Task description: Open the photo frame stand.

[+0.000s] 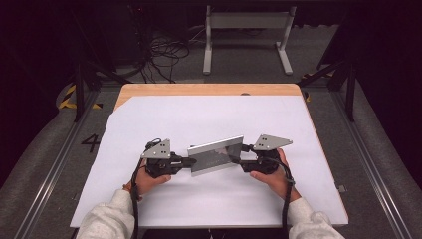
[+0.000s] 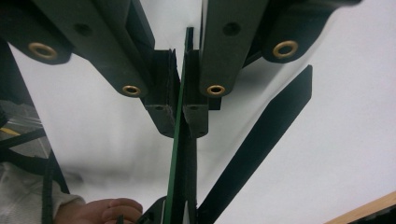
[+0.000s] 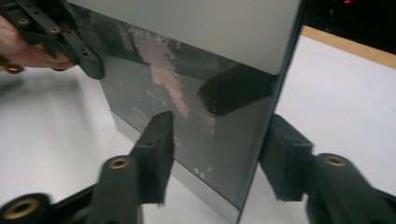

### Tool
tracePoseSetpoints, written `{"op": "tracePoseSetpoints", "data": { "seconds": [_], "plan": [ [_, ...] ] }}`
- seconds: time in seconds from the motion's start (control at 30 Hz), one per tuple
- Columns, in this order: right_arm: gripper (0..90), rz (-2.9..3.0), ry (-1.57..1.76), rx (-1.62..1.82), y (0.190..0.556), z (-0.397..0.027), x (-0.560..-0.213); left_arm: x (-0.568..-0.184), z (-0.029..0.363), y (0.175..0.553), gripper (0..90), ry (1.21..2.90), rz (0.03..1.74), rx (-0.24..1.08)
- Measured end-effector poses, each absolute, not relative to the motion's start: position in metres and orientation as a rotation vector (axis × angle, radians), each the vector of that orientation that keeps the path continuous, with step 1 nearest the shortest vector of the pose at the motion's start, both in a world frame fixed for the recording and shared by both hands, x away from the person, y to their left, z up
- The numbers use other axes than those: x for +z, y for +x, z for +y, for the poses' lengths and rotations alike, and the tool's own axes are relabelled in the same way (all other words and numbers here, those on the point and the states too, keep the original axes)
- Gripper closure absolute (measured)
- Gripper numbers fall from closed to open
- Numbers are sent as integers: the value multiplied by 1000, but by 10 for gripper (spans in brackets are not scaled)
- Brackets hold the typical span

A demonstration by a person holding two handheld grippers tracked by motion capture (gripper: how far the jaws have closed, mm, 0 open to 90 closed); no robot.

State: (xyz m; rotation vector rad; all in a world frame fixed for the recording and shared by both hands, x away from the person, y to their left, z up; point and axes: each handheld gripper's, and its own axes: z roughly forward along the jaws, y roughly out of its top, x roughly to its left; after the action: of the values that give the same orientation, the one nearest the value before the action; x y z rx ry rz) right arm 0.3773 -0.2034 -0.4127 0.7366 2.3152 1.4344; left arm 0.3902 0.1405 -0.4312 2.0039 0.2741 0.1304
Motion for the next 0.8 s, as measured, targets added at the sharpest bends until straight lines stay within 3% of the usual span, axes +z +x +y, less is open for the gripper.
{"op": "tracePoseSetpoints", "data": {
  "seconds": [0.07,0.27,0.67,0.8],
  "plan": [
    [641,2311,745,1448,376,-208,-413,-431,141,391,829,2006,282,146],
    [729,2332,705,1466,368,-214,-412,-431,139,391,772,2019,313,204],
    [755,2335,731,1459,363,-215,-414,-433,134,387,734,2082,359,371],
    [752,2323,750,1462,364,-215,-415,-438,132,387,737,2105,351,370]
  ]
}}
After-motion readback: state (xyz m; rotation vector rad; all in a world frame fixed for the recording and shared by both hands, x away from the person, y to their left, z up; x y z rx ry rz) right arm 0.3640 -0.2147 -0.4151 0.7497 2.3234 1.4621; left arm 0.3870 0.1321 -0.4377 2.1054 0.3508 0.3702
